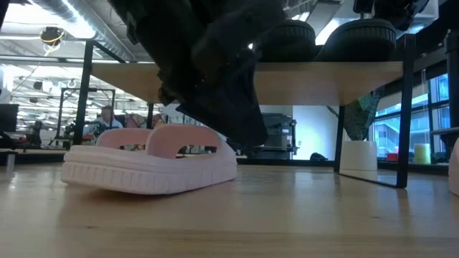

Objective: Pick and place slides into the shelf
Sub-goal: Put the left pink slides under the shelf

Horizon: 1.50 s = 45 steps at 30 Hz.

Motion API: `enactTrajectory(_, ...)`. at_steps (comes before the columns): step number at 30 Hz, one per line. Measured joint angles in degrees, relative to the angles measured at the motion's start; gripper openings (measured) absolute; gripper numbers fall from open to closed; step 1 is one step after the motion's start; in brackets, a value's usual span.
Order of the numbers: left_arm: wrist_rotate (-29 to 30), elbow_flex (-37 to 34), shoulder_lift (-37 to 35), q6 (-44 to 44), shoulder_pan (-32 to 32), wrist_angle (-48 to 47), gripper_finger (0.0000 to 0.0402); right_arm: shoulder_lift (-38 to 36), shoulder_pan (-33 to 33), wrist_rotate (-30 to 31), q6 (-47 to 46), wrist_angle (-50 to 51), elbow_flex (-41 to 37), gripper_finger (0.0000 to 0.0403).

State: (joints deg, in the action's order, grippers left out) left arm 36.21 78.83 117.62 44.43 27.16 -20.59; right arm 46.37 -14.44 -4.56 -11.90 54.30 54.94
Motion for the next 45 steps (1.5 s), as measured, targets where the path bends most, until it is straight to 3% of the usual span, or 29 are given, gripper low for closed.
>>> enactTrajectory(4,-7.0,0.0,0.0,-4.2,0.0,1.7,0.0153,0.0,0.0,0.0,0.0,0.0,0.0,0.0159)
enactTrajectory(9,-20.2,0.0,0.0,-0.5,0.0,8.0,0.0153,0.0,0.0,0.0,0.2,0.0,0.0,0.0159)
enactTrajectory(12,-21.0,0.2,0.0,-2.9,-0.1,12.0,0.0153,0.0,0.0,0.0,0.2,0.1,0.0,0.0159)
enactTrajectory(14,-17.8,1.7,0.0,-5.5,0.0,8.9,0.0153,0.0,0.0,0.0,0.2,0.5,0.0,0.0159)
enactTrajectory(17,-1.5,8.5,0.1,-6.9,1.8,-4.0,0.0153,0.0,0.0,0.0,0.1,1.0,0.0,0.0159)
enactTrajectory(19,4.9,13.1,0.3,-2.9,2.2,-12.5,0.0153,0.0,0.0,0.0,0.2,1.3,0.0,0.0159)
enactTrajectory(22,4.8,16.3,0.8,1.1,0.8,-20.3,0.0153,0.0,0.0,0.0,0.2,1.3,0.0,0.0159)
enactTrajectory(28,1.7,16.9,1.5,6.7,0.7,-20.9,0.0153,0.0,0.0,0.0,0.2,1.3,0.0,0.0159)
enactTrajectory(37,1.8,16.8,6.6,12.7,0.6,-21.8,0.0153,0.0,0.0,0.0,0.3,1.3,0.0,0.0159)
enactTrajectory(45,6.2,16.9,8.1,22.1,0.1,-28.2,0.0153,0.0,0.0,0.0,0.2,1.3,0.0,0.0159)
